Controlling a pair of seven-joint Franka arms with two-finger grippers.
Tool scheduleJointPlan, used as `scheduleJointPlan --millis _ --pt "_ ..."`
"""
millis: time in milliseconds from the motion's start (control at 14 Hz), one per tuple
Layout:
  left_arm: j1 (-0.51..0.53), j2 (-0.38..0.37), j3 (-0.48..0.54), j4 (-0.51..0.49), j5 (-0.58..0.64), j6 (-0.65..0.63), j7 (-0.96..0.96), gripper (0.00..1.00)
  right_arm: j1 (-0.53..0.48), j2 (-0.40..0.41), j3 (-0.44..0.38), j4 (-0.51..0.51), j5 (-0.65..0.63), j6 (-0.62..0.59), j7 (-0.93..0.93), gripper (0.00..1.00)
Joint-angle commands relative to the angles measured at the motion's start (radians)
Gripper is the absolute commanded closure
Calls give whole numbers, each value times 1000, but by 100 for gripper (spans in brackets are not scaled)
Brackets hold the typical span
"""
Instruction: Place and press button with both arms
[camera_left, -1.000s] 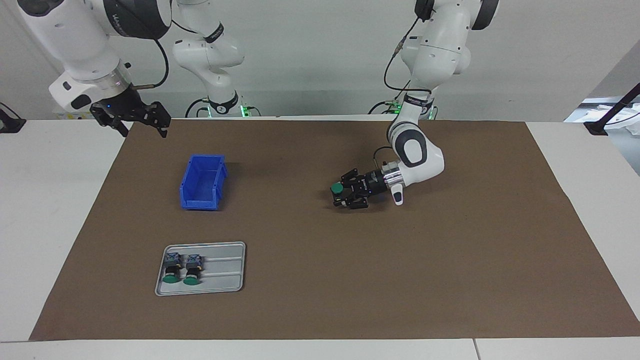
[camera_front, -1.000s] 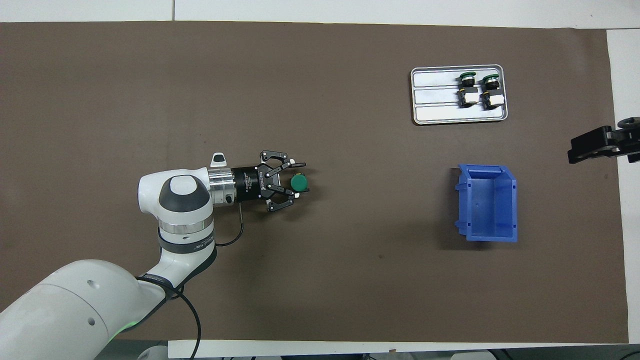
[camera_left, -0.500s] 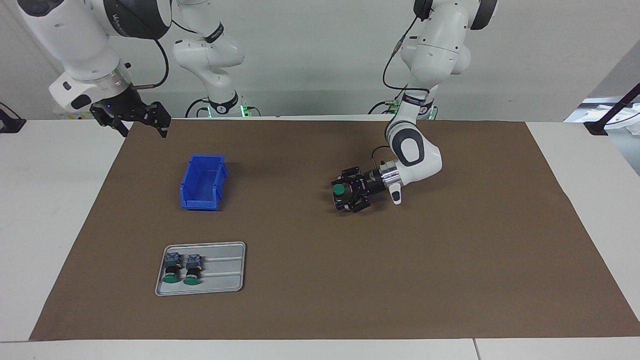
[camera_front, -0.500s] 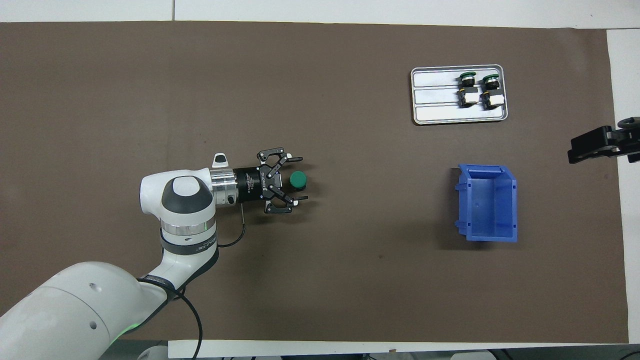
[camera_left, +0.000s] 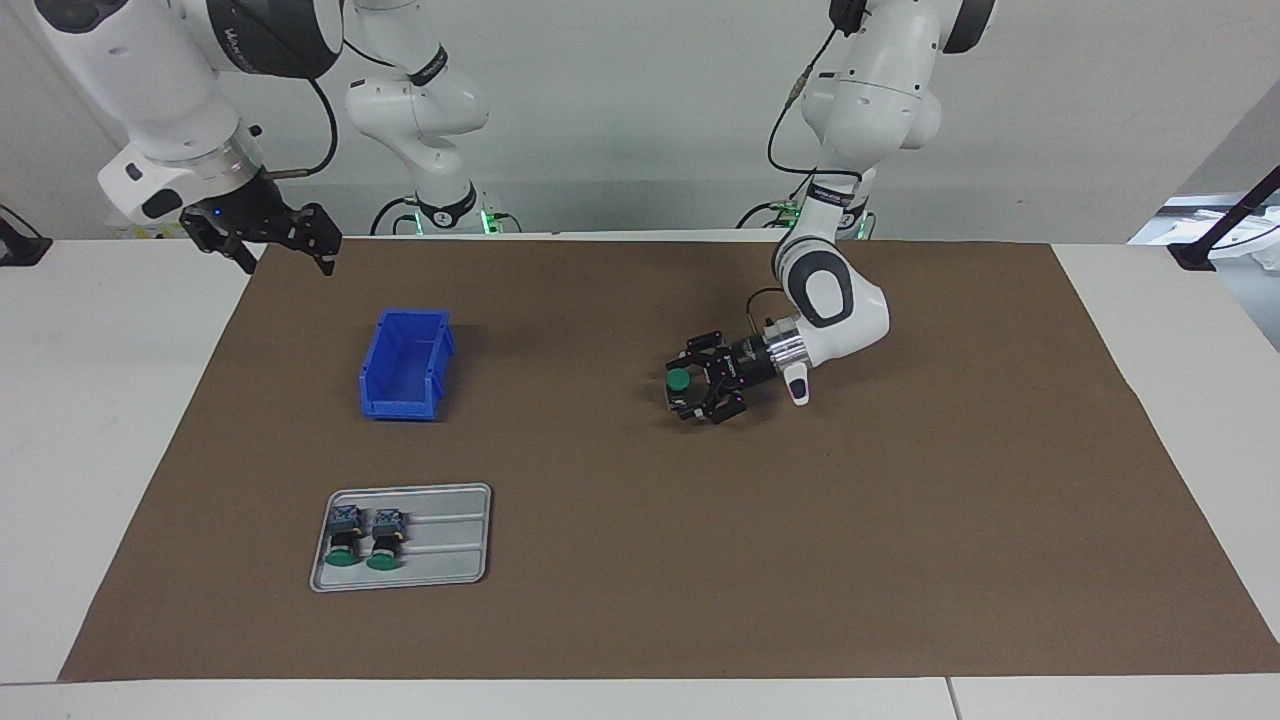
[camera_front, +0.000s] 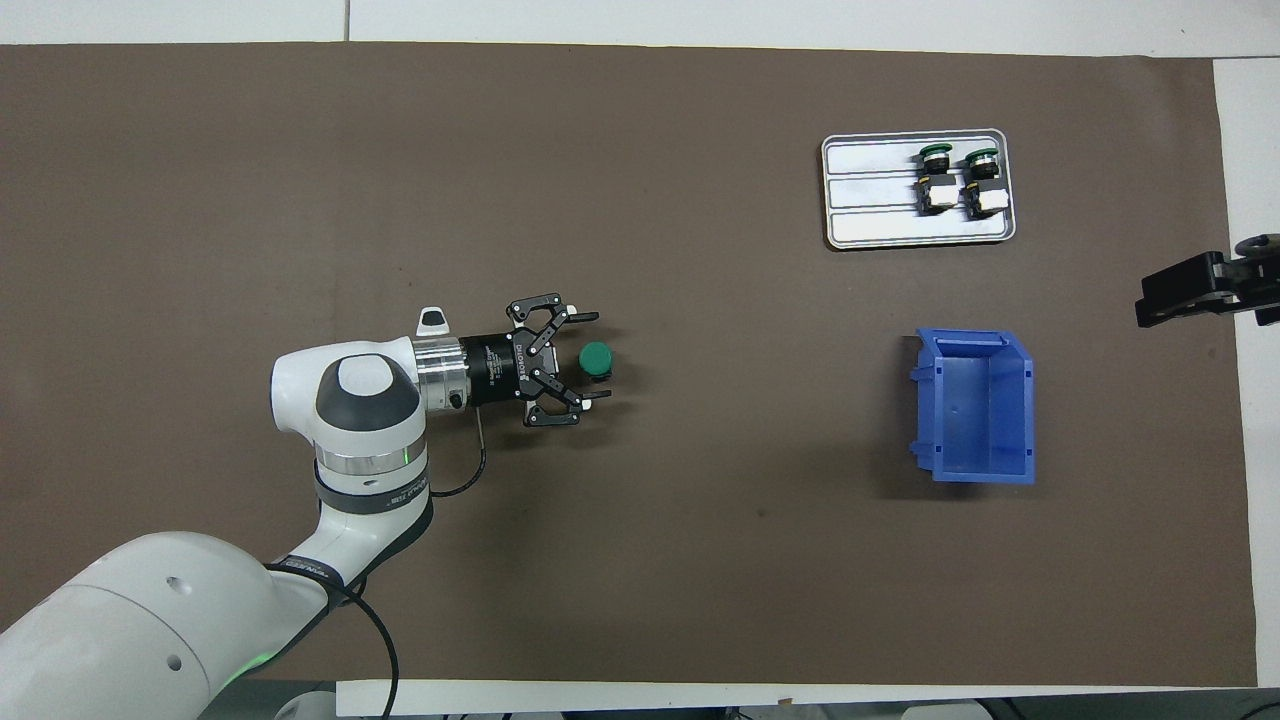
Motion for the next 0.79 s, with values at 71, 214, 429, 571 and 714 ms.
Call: scheduleJointPlan --millis 71,214,429,571,714 --pt "-12 -55 7 -47 0 21 -18 0 -4 -19 1 -20 1 -6 -22 1" --pt "-6 -76 9 -70 30 29 -21 0 -4 -19 1 -20 1 -6 -22 1" --pt "22 -114 9 -90 90 53 -64 0 -4 -19 1 -20 1 -6 -22 1" --pt "62 -144 9 -110 174 53 -87 0 -4 -19 1 -20 1 -6 -22 1" --pt "92 -164 12 -110 277 55 -125 0 -4 -19 1 -20 1 -6 -22 1"
